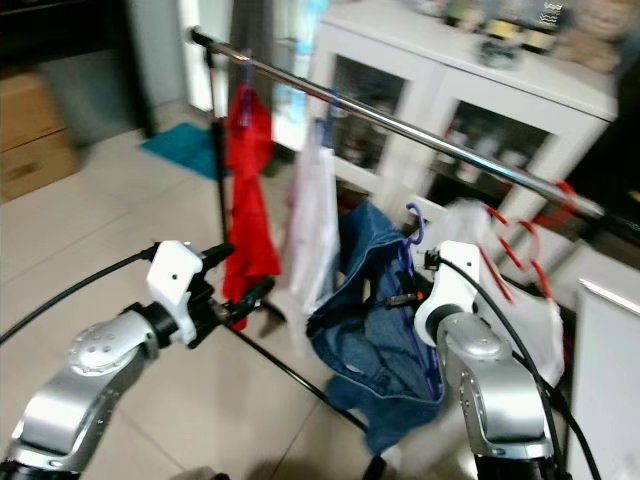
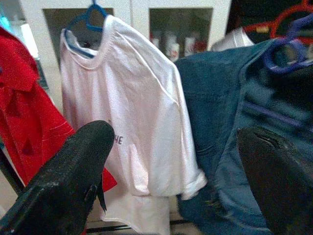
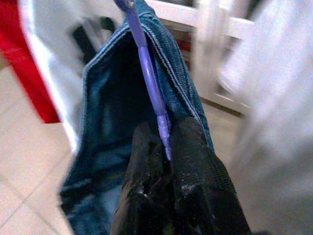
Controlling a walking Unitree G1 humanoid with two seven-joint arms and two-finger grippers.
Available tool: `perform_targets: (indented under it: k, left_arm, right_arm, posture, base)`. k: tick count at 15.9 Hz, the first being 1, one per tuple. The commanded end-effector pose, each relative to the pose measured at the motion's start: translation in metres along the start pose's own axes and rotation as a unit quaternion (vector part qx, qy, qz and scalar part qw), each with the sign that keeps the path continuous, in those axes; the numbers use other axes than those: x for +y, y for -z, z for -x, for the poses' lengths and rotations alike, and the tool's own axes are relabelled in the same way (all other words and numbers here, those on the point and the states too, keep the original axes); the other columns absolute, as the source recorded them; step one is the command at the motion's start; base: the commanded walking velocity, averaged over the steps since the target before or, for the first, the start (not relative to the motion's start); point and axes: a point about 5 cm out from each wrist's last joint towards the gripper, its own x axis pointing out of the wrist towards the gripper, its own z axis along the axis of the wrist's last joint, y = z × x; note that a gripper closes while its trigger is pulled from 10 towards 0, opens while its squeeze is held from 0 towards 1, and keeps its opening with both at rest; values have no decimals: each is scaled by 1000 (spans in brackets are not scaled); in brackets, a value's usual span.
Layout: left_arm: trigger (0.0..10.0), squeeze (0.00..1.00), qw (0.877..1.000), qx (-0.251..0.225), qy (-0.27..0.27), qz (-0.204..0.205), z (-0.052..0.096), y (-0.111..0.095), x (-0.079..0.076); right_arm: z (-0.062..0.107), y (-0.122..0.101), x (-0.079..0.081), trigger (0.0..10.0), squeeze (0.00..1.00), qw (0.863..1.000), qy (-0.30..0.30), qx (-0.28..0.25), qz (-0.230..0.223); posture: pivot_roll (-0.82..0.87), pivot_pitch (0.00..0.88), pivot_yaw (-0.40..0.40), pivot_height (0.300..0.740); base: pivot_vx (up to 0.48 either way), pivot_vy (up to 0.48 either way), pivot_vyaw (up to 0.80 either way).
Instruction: Hang hanger
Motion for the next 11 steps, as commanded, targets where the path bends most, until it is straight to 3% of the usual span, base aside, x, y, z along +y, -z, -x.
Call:
perform_targets:
  k: [1,3,5,11]
  left_arm:
    - [10000,0,1000,-9,10,-11,-4,-5,-7]
    - [10000,0,1000,-9,9,-4,-4,-4,-8]
    - [10000,0,1000,-11,7,19,-3,-3,-8]
    - [10000,0,1000,-14,11,20,0,-3,-8]
  right_arm:
    - [5,-6,-13,10000,0,999,35,-8,6]
    - [5,-6,-13,10000,0,999,35,-7,4]
    - [8,-5,-13,10000,0,1000,28,-3,9]
    - [6,-6,-9,10000,0,1000,12,-1,19]
  posture:
    - [-47,0,-111,740]
    - [-47,0,-111,740]
    - [-49,0,-114,740]
    - [-39,0,-124,740]
  base:
    - [0,-480,-800]
    - [0,-480,-800]
    - [0,0,-784]
    - [0,480,-90]
